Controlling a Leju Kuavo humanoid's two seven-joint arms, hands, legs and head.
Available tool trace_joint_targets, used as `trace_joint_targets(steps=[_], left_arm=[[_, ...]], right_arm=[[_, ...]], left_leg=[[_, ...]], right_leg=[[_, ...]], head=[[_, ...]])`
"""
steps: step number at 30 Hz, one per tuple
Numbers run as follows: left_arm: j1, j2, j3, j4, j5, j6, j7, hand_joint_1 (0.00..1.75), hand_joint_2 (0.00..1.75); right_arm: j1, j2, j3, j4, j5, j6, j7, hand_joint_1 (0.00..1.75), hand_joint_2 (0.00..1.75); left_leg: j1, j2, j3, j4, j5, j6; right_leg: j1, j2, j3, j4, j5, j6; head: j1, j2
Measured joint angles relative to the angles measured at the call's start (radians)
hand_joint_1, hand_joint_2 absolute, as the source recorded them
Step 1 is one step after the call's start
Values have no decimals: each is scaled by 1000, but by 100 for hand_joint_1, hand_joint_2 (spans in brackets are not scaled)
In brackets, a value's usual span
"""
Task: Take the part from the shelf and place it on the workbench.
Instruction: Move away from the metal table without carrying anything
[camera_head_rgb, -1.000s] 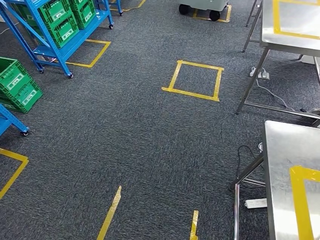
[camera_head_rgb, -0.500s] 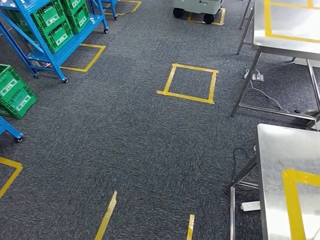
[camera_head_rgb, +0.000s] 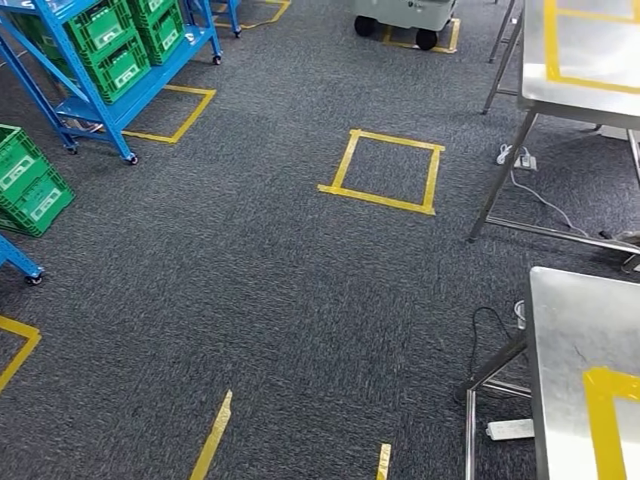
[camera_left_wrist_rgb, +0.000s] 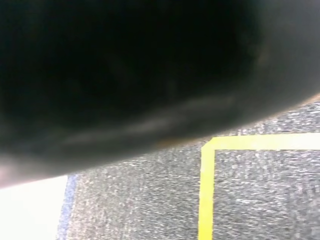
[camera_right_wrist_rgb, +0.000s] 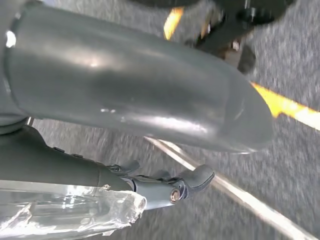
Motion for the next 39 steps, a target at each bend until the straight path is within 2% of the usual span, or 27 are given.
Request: trace_joint_targets(steps=[2, 4, 6, 7, 9, 10, 11, 12, 14, 15, 16, 18, 20, 21, 24, 25, 31, 36, 39], left_arm=[[1, 0, -6, 1, 3, 0, 2, 0, 0], [1, 1, -12, 0, 4, 0, 3, 0, 0], [2, 0, -15, -2, 5, 1, 3, 0, 0], [2, 0, -17, -2, 5, 1, 3, 0, 0], [2, -1, -18, -2, 5, 1, 3, 0, 0], [2, -1, -19, -2, 5, 0, 3, 0, 0], [2, -1, -19, -2, 5, 0, 3, 0, 0], [2, -1, -19, -2, 5, 0, 3, 0, 0], [2, -1, -20, -2, 5, 0, 3, 0, 0], [2, -2, -20, -2, 5, 0, 3, 0, 0], [3, -2, -21, -2, 5, 0, 3, 0, 0], [3, -2, -21, -2, 6, 0, 3, 0, 0], [3, -1, -21, -2, 6, 0, 3, 0, 0], [3, 0, -21, -3, 6, 1, 3, 0, 0], [3, 2, -21, -3, 0, 4, 6, 0, 0], [3, 2, -21, -4, -4, 6, 8, 0, 0], [4, 1, -20, -3, -15, 17, 14, 0, 0], [4, 1, -20, -3, -15, 17, 14, 0, 0], [4, 1, -20, -3, -15, 17, 15, 0, 0]], right_arm=[[0, -8, 0, 0, 0, -1, 0, 0, 0], [-6, -10, 0, 1, 0, 0, -1, 0, 0], [-12, -10, 1, 3, 0, 0, -2, 0, 0], [-13, -10, 2, 5, 0, 1, -2, 0, 0], [-10, -10, 2, 6, 0, 1, -3, 0, 0], [-7, -11, 2, 7, 0, 0, -2, 0, 0], [-5, -12, 2, 7, 0, 0, -2, 0, 0], [-3, -13, 1, 7, 0, 0, -2, 0, 0], [-2, -16, 1, 7, 0, 0, -2, 0, 0], [-3, -18, 1, 7, 0, 0, -2, 0, 0], [-4, -19, 1, 7, 0, 0, -2, 0, 0], [-4, -21, 2, 7, 0, -1, -2, 0, 0], [-4, -20, 1, 8, 0, -1, -3, 0, 0], [-4, -20, 1, 8, 0, -1, -3, 0, 0], [-6, -21, 1, 10, 0, -2, -3, 0, 0], [-7, -21, 1, 11, 0, -3, -3, 0, 0], [-8, -21, 1, 16, 0, -9, 3, 0, 0], [-8, -21, 1, 19, 0, -10, 3, 0, 0], [-8, -21, 1, 20, 0, -10, 3, 0, 0]], left_leg=[[-8, 1, 17, -28, -19, 8], [-14, -4, 22, -32, -32, 27], [-18, -6, 30, -34, -40, 43], [-21, -6, 34, -35, -43, 50], [-28, -8, 39, -35, -49, 61], [-32, -11, 43, -35, -53, 65], [-36, -14, 48, -35, -56, 68], [-39, -17, 55, -35, -60, 70], [-43, -21, 68, -35, -70, 70], [-44, -23, 73, -35, -73, 67], [-45, -24, 74, -36, -75, 63], [-45, -26, 74, -43, -74, 54], [-46, -23, 81, -52, -71, 46], [-48, -22, 86, -56, -69, 49], [-52, -18, 103, -75, -65, 70], [-51, -17, 105, -79, -66, 73], [-50, -17, 108, -85, -65, 67], [-50, -17, 109, -88, -64, 54], [-50, -17, 109, -88, -64, 53]], right_leg=[[0, -2, 3, 3, -12, 12], [-9, -4, 11, -2, -19, 20], [-12, -1, -4, 39, -45, 21], [-10, 3, -32, 93, -68, 19], [1, 9, -122, 239, -117, 9], [7, 11, -162, 291, -122, 3], [14, 13, -187, 309, -105, -5], [22, 15, -191, 284, -67, -14], [39, 19, -160, 163, 26, -37], [45, 22, -139, 104, 54, -45], [49, 23, -123, 67, 65, -48], [51, 25, -110, 42, 61, -47], [46, 25, -99, 26, 65, -46], [44, 24, -92, 18, 66, -45], [46, 23, -81, 11, 65, -40], [47, 23, -80, 11, 64, -41], [48, 22, -79, 11, 61, -44], [48, 21, -78, 11, 61, -45], [48, 21, -78, 11, 61, -45]], head=[[2, 0], [6, 0], [7, 0], [8, 0], [10, 0], [11, 0], [11, 0], [11, 0], [10, 0], [10, 0], [10, 0], [10, 0], [9, 0], [5, 0], [-1, 0], [-1, 0], [-1, 0], [0, 0], [0, 0]])
